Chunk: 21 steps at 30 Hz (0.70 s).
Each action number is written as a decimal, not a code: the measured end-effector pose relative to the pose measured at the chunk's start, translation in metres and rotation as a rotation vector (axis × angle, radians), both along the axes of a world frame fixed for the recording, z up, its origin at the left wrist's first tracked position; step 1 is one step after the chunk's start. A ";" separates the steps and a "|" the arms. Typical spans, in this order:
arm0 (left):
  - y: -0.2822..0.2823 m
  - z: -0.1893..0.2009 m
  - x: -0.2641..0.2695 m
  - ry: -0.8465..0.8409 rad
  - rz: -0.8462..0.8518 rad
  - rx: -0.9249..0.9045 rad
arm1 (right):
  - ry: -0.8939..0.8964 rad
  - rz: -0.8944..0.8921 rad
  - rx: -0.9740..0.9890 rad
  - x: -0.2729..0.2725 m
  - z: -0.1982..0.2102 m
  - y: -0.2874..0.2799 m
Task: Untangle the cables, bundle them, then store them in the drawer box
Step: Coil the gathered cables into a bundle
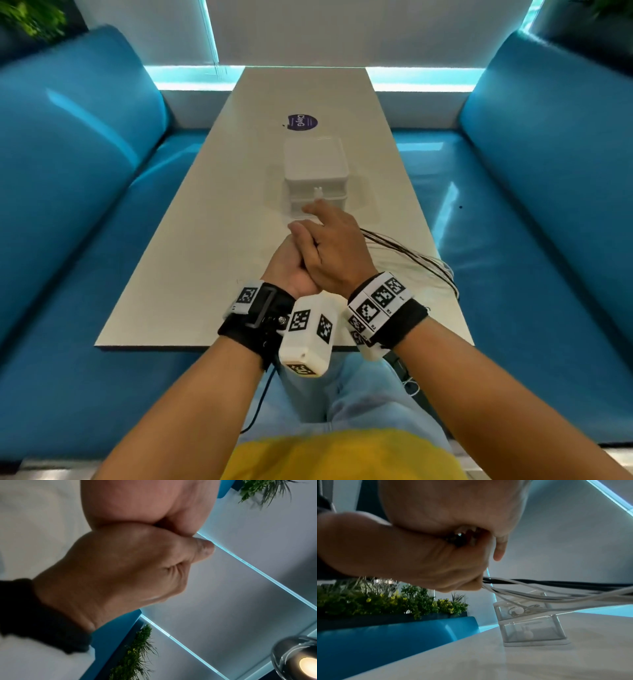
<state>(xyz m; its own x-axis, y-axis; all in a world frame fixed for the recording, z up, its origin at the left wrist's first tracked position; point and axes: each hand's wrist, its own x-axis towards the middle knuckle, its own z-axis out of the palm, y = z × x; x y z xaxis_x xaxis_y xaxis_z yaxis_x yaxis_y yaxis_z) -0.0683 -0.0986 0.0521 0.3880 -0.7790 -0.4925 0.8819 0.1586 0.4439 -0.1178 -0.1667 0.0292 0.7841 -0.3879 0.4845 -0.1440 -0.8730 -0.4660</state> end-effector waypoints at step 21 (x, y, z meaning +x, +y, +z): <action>0.000 0.002 0.011 0.054 -0.034 -0.197 | -0.036 -0.029 -0.224 0.017 0.016 -0.005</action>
<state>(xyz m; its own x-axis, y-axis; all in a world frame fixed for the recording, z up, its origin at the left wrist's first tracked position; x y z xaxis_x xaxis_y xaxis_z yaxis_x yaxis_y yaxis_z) -0.0571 -0.0984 0.0540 0.3370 -0.8747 -0.3483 0.9099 0.2076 0.3592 -0.1005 -0.1715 0.0450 0.7548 -0.2895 0.5886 -0.1568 -0.9510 -0.2667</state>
